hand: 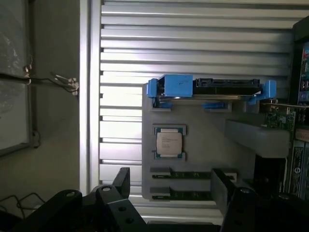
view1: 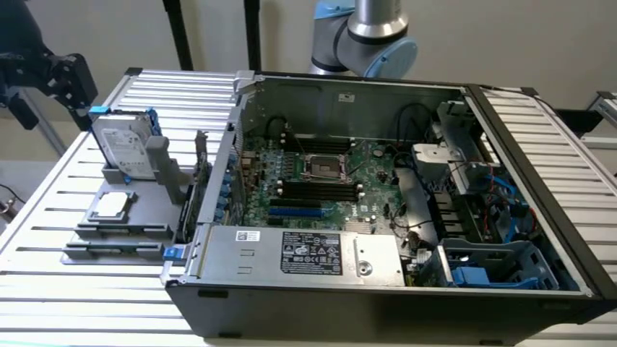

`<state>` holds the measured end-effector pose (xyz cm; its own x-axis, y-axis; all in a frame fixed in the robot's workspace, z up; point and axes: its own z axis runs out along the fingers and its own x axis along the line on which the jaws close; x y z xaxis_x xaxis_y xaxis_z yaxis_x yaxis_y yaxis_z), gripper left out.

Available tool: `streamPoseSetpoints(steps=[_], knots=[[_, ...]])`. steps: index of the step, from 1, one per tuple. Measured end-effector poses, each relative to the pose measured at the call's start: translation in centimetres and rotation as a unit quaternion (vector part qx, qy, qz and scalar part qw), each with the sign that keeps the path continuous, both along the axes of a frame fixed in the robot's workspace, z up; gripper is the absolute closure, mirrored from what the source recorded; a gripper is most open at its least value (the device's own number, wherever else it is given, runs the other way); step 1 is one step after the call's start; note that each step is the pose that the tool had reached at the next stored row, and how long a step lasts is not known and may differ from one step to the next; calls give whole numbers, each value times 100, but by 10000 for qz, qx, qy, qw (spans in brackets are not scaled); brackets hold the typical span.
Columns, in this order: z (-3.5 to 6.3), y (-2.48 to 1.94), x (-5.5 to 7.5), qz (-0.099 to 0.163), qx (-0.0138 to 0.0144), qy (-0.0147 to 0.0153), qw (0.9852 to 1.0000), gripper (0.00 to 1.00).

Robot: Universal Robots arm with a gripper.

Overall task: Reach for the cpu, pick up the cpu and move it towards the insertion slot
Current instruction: 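Pick up the cpu and move it towards the insertion slot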

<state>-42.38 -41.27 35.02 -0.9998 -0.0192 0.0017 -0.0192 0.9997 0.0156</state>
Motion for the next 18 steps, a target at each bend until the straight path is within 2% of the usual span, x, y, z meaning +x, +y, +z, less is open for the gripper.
streamPoseSetpoints(steps=[18], knots=[[-327,-54,0,0,0,0,10000,23]])
